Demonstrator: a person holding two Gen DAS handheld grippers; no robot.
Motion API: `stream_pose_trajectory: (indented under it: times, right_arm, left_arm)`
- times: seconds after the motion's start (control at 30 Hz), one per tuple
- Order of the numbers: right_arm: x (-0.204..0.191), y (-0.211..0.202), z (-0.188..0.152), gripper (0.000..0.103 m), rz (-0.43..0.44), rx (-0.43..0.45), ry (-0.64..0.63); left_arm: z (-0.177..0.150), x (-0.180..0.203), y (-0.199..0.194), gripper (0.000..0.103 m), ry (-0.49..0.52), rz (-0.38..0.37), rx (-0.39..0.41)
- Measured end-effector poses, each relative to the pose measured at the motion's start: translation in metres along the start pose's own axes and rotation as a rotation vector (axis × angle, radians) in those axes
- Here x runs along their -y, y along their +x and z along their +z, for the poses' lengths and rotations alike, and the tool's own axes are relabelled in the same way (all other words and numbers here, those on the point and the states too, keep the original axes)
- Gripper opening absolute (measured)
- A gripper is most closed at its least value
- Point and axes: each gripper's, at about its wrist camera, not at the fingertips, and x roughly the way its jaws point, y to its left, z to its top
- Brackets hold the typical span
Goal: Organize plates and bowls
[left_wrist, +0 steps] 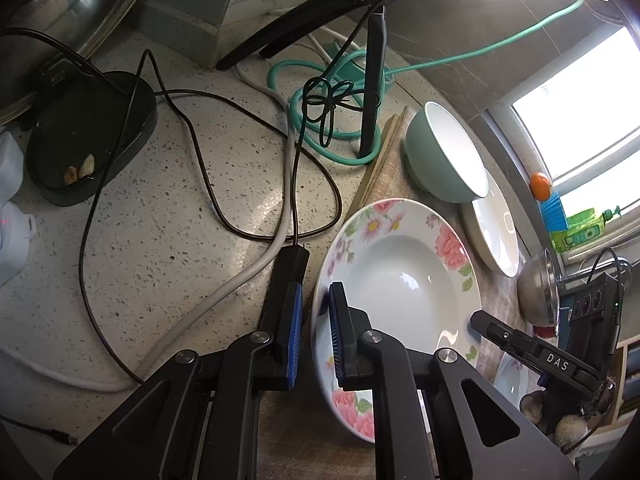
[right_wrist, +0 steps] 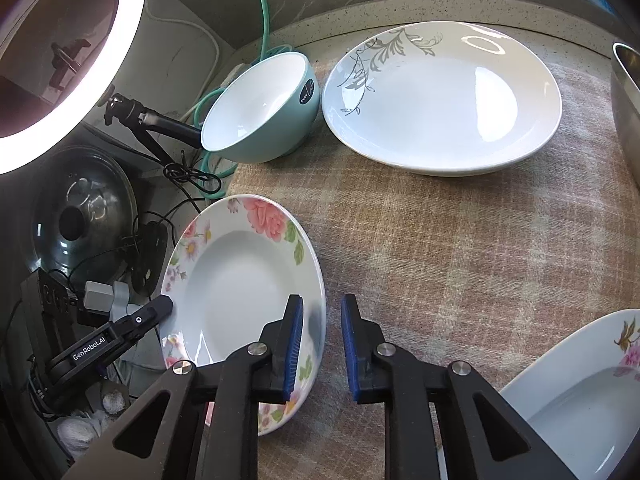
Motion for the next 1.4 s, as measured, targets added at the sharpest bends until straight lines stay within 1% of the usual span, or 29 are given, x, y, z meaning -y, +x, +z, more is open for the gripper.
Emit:
stream_pose_trajectory:
  times: [0.07,0.23,0.33,0.53,0.63,0.93,1.27,1.4]
  right_arm:
    - [0.0,0.002,0.0,0.012,0.005,-0.007,0.001]
    - [0.001,0.004,0.001,0.008,0.02,-0.01,0.009]
    - [0.002,0.004,0.001,0.008,0.024,-0.011,0.01]
    - [0.002,0.004,0.001,0.008,0.026,-0.01,0.011]
    - [0.001,0.004,0.001,0.008,0.021,-0.01,0.006]
    - [0.0,0.001,-0.001,0.009,0.014,-0.01,0.003]
    - [0.008,-0.01,-0.005,0.009,0.017,0.006,0.017]
    - [0.012,-0.02,-0.008,0.009,0.026,0.02,0.025]
  left_arm:
    - [0.001,0.0,0.001,0.012,0.001,-0.001,0.0]
    - [0.0,0.004,0.002,0.009,0.012,-0.002,0.0]
    - [0.0,0.005,0.002,0.009,0.019,0.003,0.003]
    - [0.0,0.002,0.003,0.009,0.008,-0.013,0.003]
    - [-0.002,0.004,0.002,0.009,0.021,-0.002,0.008]
    - [-0.003,0.008,0.0,0.009,0.029,0.001,0.008]
    - [-0.009,0.019,-0.004,0.009,0.06,-0.003,0.018]
    - [-0.011,0.026,-0.009,0.009,0.064,-0.02,0.023]
